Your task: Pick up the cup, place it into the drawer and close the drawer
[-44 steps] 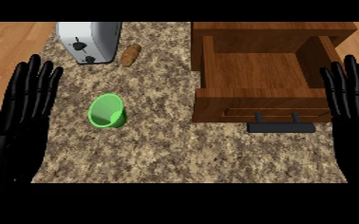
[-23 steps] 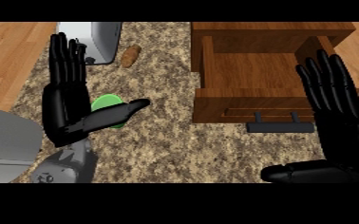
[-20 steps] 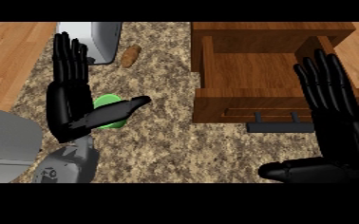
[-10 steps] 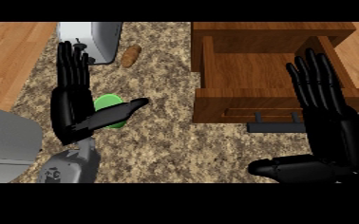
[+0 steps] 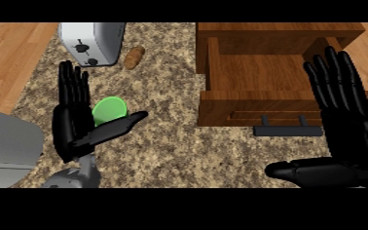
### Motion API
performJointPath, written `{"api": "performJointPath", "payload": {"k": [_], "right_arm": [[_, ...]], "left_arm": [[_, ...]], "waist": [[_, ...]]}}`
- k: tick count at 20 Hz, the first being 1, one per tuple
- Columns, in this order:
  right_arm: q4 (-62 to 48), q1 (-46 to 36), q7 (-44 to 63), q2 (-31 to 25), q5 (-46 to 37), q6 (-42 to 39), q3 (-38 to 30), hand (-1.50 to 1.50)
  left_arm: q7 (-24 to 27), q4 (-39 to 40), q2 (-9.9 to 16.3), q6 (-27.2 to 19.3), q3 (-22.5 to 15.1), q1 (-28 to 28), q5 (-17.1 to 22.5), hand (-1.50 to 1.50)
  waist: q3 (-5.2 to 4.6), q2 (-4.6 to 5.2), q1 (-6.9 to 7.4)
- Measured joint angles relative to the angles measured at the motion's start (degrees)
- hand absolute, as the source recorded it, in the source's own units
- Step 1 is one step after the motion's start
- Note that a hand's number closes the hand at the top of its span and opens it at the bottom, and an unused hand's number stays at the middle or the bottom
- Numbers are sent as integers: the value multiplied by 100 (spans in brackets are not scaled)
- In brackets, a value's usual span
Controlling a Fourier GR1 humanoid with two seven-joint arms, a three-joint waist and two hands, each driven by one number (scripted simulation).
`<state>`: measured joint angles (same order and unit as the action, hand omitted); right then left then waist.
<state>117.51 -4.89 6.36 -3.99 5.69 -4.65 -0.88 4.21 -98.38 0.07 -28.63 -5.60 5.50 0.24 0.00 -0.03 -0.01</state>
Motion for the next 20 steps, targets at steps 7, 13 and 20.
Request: {"api": "performJointPath", "payload": {"k": [7, 13, 20], "right_arm": [[27, 79, -27, 49, -9, -17, 33, -150], [-58, 14, -17, 2, 45, -101, -30, -150], [17, -130, 171, -55, 168, -110, -144, -150]], "left_arm": [[593, 654, 40, 163, 361, -218, 319, -150], [1038, 1129, 102, 431, 623, -359, 527, -150], [1692, 1909, 40, 669, 802, -410, 791, -150]], "waist": [[0, 2, -4], [-1, 2, 0], [-2, 1, -1]]}}
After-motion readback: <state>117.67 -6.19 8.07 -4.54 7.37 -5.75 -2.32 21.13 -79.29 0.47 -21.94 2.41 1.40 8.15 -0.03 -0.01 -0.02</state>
